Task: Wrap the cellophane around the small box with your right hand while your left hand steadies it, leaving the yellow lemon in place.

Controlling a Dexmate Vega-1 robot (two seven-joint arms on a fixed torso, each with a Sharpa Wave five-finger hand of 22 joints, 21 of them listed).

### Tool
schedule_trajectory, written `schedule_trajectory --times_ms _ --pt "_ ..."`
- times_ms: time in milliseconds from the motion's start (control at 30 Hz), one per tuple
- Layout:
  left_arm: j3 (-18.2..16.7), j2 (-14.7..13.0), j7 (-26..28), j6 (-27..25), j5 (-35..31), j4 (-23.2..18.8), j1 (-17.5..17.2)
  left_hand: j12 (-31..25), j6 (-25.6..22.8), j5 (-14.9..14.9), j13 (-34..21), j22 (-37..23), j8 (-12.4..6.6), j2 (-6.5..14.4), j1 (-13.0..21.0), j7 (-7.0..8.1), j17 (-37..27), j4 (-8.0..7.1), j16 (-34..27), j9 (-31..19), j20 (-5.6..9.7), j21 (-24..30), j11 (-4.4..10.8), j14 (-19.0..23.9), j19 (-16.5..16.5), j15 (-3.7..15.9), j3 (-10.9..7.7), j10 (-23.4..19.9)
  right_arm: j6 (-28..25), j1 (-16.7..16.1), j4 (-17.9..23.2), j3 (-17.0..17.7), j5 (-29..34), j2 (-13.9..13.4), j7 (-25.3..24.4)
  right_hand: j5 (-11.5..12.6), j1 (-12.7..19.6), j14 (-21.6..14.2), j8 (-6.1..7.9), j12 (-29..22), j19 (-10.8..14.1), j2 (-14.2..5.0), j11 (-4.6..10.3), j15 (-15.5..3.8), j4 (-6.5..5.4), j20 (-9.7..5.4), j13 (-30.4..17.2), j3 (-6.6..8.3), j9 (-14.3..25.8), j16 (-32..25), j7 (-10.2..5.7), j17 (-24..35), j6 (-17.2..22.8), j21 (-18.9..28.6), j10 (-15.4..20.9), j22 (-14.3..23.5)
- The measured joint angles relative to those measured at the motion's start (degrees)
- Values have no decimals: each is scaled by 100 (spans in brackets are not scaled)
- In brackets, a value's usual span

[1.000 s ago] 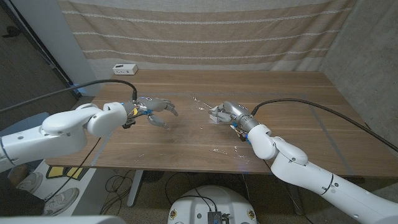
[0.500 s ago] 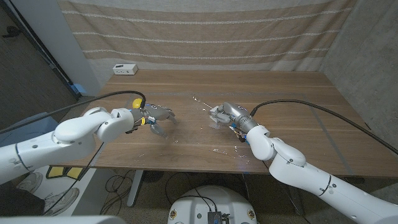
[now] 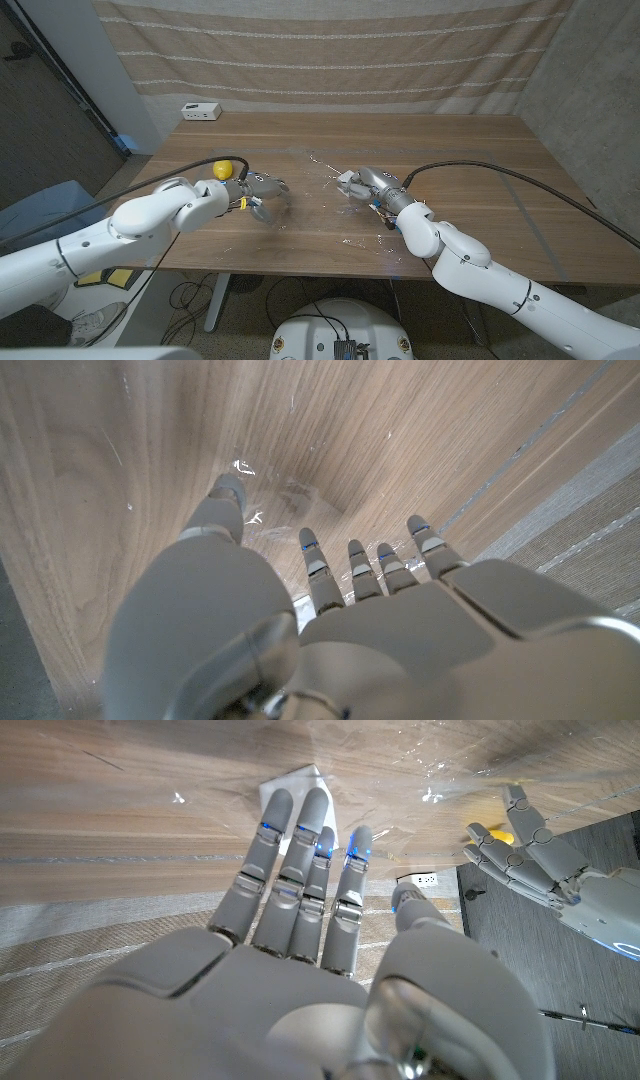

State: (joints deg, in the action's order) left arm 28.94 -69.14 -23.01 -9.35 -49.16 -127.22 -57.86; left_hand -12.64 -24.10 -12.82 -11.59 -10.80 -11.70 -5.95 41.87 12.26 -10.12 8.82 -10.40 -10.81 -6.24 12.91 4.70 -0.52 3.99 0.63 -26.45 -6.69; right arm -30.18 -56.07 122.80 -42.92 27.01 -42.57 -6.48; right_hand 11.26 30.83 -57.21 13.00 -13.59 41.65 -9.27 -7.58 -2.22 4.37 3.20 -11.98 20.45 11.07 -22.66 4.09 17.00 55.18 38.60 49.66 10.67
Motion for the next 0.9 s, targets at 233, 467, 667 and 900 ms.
schedule_trajectory --times_ms 233,467,667,900 --pt "102 154 68 127 -499 74 -9 -68 -220 0 0 0 -45 60 121 20 0 22 -25 0 77 0 47 88 77 87 22 -173 0 -4 -30 3 -39 0 -13 0 -44 -1 0 0 0 -2 10 1 -19 0 0 28 0 0 0 0 0 0 32 0" --pt "182 285 193 181 -1042 152 -116 -135 -431 0 0 10 -89 99 263 26 -1 33 -66 1 143 23 121 228 206 142 54 -385 17 14 -55 6 -72 -2 -28 0 -67 -10 0 0 0 21 -1 10 5 0 0 52 0 21 31 -26 30 0 43 0" --pt "194 388 481 184 -1302 267 -254 -211 -734 0 1 14 -145 121 362 15 14 11 -95 2 135 46 145 458 342 143 121 -647 45 51 -61 7 -84 -8 -23 0 -67 -10 0 0 0 21 19 10 -2 -1 -1 91 -1 44 31 -26 30 0 62 0" --pt "183 487 1054 88 -1470 394 -402 -314 -1799 131 15 -2 -301 620 861 -33 27 -14 -114 13 193 133 149 1027 753 153 145 -1262 54 94 -65 4 -87 -12 8 0 -100 -11 0 28 1 36 20 10 6 -1 -1 99 -1 44 -1 -25 61 0 61 0"
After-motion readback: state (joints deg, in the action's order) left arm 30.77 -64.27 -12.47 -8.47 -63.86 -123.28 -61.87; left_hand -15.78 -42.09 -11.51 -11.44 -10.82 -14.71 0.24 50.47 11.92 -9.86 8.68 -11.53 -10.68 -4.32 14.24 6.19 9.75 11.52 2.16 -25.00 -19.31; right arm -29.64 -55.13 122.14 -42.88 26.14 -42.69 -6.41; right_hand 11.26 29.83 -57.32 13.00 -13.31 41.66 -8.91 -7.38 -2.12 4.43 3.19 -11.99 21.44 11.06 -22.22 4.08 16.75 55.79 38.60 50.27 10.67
